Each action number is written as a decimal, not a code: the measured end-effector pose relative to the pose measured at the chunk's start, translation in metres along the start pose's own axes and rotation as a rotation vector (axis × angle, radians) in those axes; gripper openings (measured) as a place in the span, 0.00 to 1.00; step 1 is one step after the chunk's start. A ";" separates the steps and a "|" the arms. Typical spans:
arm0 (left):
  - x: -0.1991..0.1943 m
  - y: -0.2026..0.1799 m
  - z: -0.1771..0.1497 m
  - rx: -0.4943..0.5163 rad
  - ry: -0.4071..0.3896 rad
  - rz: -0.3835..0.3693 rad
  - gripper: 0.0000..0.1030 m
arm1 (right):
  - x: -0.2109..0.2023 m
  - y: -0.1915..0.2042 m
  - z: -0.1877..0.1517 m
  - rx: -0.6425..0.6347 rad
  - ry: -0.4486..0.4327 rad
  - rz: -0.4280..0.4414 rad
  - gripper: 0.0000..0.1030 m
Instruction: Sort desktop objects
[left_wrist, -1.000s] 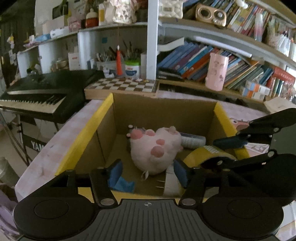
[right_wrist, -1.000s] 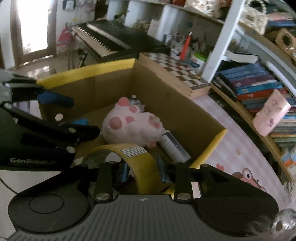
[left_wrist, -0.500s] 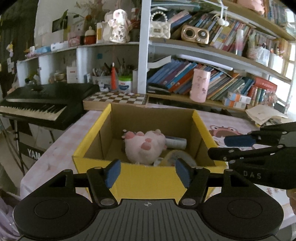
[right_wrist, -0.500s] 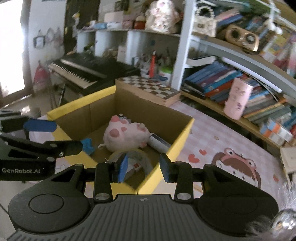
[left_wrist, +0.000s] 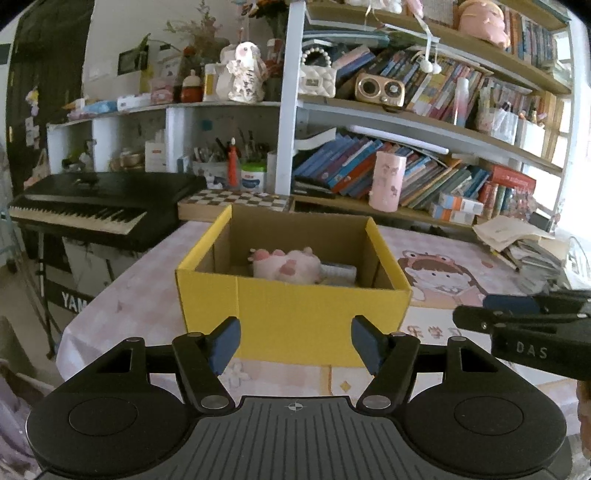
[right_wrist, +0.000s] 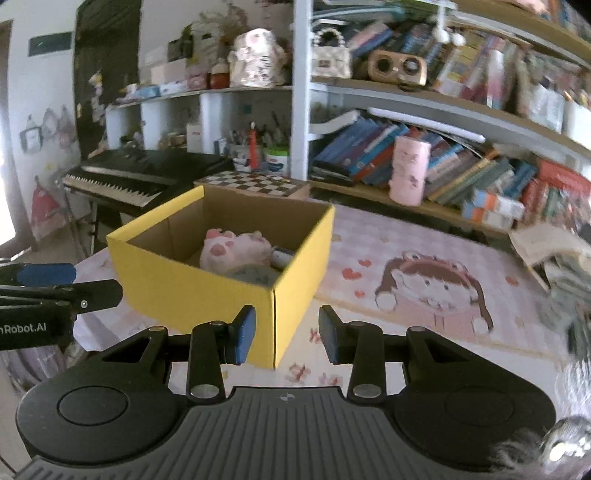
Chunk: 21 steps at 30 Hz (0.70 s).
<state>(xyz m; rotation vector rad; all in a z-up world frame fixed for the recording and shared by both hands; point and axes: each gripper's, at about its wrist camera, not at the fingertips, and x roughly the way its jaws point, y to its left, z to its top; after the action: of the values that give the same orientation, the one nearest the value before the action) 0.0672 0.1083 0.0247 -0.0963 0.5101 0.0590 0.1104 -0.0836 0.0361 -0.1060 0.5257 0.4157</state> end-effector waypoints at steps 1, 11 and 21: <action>-0.003 -0.001 -0.003 0.002 0.002 -0.002 0.66 | -0.005 0.000 -0.005 0.014 0.002 -0.007 0.34; -0.020 -0.019 -0.032 0.038 0.048 -0.057 0.76 | -0.041 0.004 -0.051 0.081 0.044 -0.082 0.42; -0.022 -0.034 -0.054 0.053 0.077 -0.061 0.84 | -0.061 -0.008 -0.076 0.143 0.071 -0.183 0.53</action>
<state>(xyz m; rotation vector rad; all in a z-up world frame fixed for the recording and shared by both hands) 0.0243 0.0677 -0.0088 -0.0619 0.5853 -0.0180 0.0307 -0.1280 0.0014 -0.0311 0.6089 0.1956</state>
